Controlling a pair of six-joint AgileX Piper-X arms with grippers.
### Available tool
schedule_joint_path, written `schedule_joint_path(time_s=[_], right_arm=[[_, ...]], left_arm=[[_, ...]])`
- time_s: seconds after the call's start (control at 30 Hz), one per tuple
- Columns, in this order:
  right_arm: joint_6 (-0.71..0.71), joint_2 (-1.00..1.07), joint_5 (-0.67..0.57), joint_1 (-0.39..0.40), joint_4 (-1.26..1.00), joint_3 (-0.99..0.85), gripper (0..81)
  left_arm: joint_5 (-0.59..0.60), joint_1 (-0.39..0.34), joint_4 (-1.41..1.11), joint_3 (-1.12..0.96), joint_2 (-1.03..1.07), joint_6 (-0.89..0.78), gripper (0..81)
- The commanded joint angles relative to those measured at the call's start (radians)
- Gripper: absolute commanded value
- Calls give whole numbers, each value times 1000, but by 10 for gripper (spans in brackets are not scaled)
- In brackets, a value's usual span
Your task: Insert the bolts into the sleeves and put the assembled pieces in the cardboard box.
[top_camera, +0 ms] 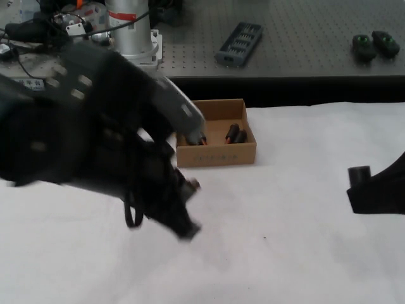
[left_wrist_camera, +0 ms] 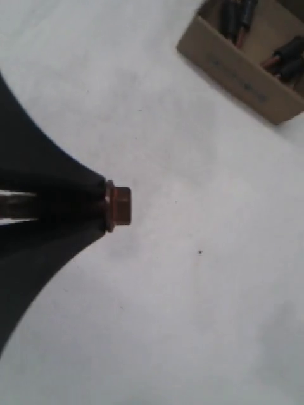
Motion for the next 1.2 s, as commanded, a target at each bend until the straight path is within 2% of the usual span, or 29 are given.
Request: schedule_joint_path(time_s=[0.0,0.13,0.27,0.43,0.57,0.8,0.97,1.17], right_arm=[[4,17,-40,2,-53,-3,29],[48,94,-179,2,-180,-3,29],[94,202,-332,2,-346,-3,29],[147,313,-485,2,-518,-3,29],[181,364,-593,2,-656,-3,29],[244,425,-681,40,-844,-3,29],[270,447,-680,93,-903,-3,29],[290,448,-682,119,-951,-3,29]], left_arm=[[-42,18,31,-6,-123,-513,6],[-42,73,-16,-6,-206,-652,6],[0,172,-119,-6,-253,-736,6],[258,313,-275,-3,-264,-901,6],[460,389,-445,26,-264,-970,6],[690,401,-744,120,-264,-1142,6],[739,401,-831,155,-264,-1204,6],[778,401,-863,154,-264,-1224,6]])
